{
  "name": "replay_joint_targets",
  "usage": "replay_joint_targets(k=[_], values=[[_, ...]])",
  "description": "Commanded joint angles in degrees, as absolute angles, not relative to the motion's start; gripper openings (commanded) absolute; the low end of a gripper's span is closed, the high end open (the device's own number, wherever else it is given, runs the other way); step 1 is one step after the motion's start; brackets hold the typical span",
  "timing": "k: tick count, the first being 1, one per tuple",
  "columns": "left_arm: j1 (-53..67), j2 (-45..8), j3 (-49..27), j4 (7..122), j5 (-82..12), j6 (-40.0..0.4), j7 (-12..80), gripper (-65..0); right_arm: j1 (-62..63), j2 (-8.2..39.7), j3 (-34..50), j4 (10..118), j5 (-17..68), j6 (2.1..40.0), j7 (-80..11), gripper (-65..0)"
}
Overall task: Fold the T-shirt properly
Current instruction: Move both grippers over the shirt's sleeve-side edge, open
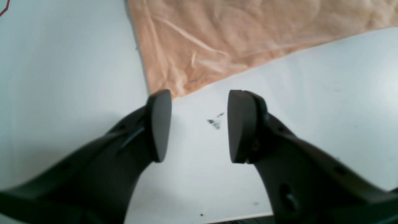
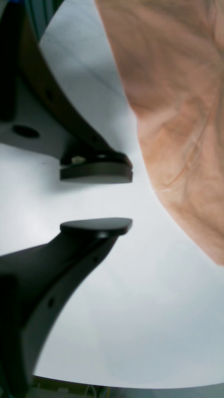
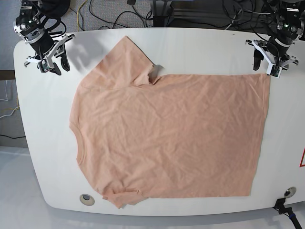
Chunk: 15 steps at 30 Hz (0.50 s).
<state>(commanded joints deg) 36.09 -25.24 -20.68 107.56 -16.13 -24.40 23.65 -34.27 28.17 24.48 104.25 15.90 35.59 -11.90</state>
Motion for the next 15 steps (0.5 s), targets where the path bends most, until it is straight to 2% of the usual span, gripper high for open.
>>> replay_joint_targets(k=[5, 7, 11, 12, 15], values=[[35.9, -25.0, -21.6, 107.8, -16.8, -34.0, 19.9, -26.2, -34.2, 30.7, 20.6, 104.2, 14.5, 35.6, -12.1, -46.1], [35.7, -24.9, -22.0, 107.7, -17.0, -36.5, 18.8, -24.9, -34.0, 31.3, 19.3, 104.1, 14.0, 35.5, -12.1, -46.1], [35.8, -24.8, -22.4, 107.5, -17.0, -37.1, 17.5, -25.7, -33.8, 31.8, 16.9, 104.1, 12.9, 35.6, -12.8, -46.1], [35.8, -24.5, -22.2, 107.9, -17.1, -36.8, 18.8, -25.2, -33.9, 30.4, 20.4, 104.6, 14.6, 36.5, -12.5, -46.8], [35.8, -24.2, -22.3, 107.9, -17.4, -37.0, 18.6, -24.9, -33.2, 30.5, 19.5, 104.4, 14.5, 36.4, -13.1, -46.9]])
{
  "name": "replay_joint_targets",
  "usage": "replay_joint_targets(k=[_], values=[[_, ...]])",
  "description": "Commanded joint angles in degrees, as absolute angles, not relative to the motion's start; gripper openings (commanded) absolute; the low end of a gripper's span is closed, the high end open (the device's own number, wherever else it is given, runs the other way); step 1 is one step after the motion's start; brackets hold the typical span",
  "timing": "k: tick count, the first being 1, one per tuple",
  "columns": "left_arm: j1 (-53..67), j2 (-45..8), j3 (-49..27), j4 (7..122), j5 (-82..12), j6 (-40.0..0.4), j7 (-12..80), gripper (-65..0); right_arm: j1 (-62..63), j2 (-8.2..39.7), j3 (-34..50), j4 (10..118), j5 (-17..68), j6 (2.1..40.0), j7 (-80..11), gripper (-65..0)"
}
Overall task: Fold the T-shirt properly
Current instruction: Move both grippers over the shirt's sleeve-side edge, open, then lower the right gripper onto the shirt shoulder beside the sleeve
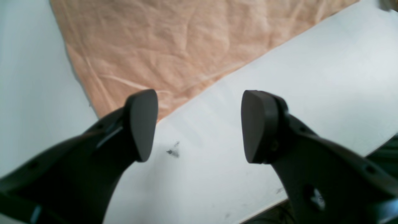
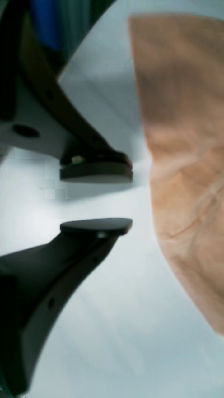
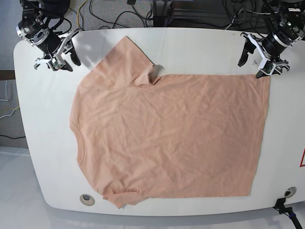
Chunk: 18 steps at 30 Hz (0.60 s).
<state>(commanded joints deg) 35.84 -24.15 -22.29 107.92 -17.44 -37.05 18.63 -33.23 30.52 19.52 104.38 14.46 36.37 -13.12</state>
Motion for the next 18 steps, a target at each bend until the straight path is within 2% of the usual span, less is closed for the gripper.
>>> replay_joint_targets(k=[8, 9, 11, 18], values=[[35.5, -23.6, -22.6, 107.6, -15.7, -37.2, 18.1, -25.4, -33.2, 30.9, 19.5, 105.9, 14.2, 36.6, -13.4, -47.0], [36.9, -21.9, -22.9, 106.0, -16.3, -37.4, 20.3, -26.5, -33.5, 27.2, 18.1, 103.0, 14.4, 36.1, -14.8, -46.9], [36.9, -21.9, -23.5, 106.0, -16.3, -37.5, 20.3, -26.5, -33.3, 25.7, 18.2, 103.0, 13.9, 36.2, -15.0, -46.9], [37.0, -21.9, -26.6, 106.0, -16.4, -37.7, 20.3, -26.5, -33.5, 24.7, 18.2, 103.3, 13.8, 36.2, -15.0, -46.9]])
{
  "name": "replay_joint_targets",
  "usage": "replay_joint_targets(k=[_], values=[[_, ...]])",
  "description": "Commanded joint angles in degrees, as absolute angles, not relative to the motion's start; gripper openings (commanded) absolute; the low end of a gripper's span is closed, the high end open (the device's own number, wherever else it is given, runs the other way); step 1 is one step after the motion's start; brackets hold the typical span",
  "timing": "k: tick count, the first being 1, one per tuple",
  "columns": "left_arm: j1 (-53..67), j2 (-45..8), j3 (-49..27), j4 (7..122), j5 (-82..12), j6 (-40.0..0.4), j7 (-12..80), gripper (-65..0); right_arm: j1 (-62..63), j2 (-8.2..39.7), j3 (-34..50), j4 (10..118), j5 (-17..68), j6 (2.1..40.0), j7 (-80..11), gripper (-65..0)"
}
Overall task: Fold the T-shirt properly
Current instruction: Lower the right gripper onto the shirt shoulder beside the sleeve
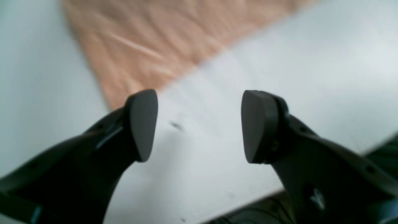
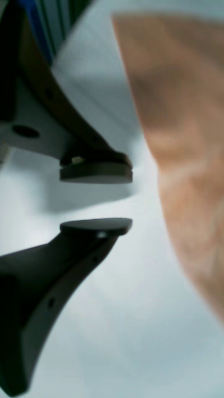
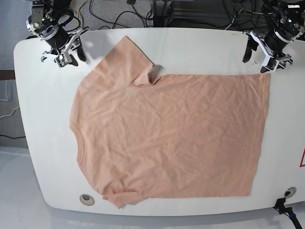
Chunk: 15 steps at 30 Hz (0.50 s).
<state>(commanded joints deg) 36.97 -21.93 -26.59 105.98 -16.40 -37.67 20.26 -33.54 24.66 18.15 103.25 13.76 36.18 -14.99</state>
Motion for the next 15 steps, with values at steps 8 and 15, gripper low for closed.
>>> replay_joint_targets(k=[8, 15], values=[[37.1, -19.0, -32.7, 106.0, -16.5, -40.0, 20.3, -26.4, -33.6, 19.6, 19.8, 108.2, 14.4, 36.2, -17.3, -46.4], [37.1, -17.5, -34.1, 106.0, -16.7, -40.0, 20.3, -26.2, -33.5, 14.6, 19.9, 112.5, 14.4, 36.2, -22.9, -46.3]])
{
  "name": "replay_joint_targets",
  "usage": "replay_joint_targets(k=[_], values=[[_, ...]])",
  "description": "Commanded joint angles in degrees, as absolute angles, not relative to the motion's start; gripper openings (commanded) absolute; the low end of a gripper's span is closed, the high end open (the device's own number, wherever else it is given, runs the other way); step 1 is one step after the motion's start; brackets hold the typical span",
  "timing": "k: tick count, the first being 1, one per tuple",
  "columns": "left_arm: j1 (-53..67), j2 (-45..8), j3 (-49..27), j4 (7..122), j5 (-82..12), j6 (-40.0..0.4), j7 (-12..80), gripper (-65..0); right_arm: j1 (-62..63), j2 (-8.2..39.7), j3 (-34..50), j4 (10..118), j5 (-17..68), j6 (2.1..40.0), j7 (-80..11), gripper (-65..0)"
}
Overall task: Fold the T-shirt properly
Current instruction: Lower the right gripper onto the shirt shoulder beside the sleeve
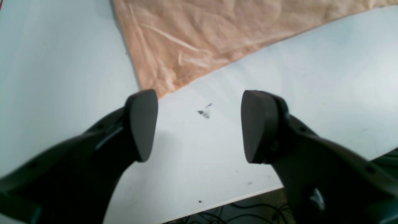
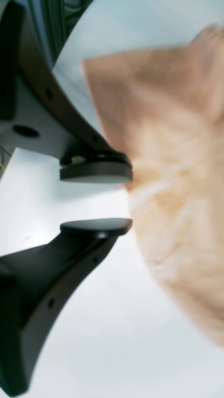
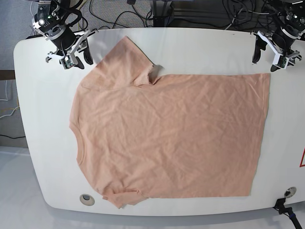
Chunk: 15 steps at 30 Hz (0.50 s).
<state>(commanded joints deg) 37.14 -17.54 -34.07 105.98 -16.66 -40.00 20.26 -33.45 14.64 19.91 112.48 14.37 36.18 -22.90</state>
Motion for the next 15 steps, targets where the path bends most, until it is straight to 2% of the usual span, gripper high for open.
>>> replay_joint_targets(k=[4, 10, 13, 15], values=[[36.9, -15.3, -37.1, 106.0, -16.7, -40.0, 20.3, -26.1, -33.5, 9.9, 20.0, 112.7, 14.4, 36.2, -23.1, -45.3], [35.9, -14.7, -38.9, 104.2, -18.3, -40.0, 20.3, -26.1, -33.6, 2.0, 21.9, 112.7, 14.5, 36.2, -25.7, -32.3], [34.8, -14.7, -39.8, 102.0, -20.2, -40.0, 20.3, -26.1, -33.5, -1.9, 24.6, 112.6, 14.5, 36.2, -26.2, -31.7], [34.3, -14.7, -40.3, 100.6, -20.3, -40.0, 20.3, -26.1, -33.0, -3.9, 26.2, 112.6, 15.3, 36.2, -29.8, -31.7]])
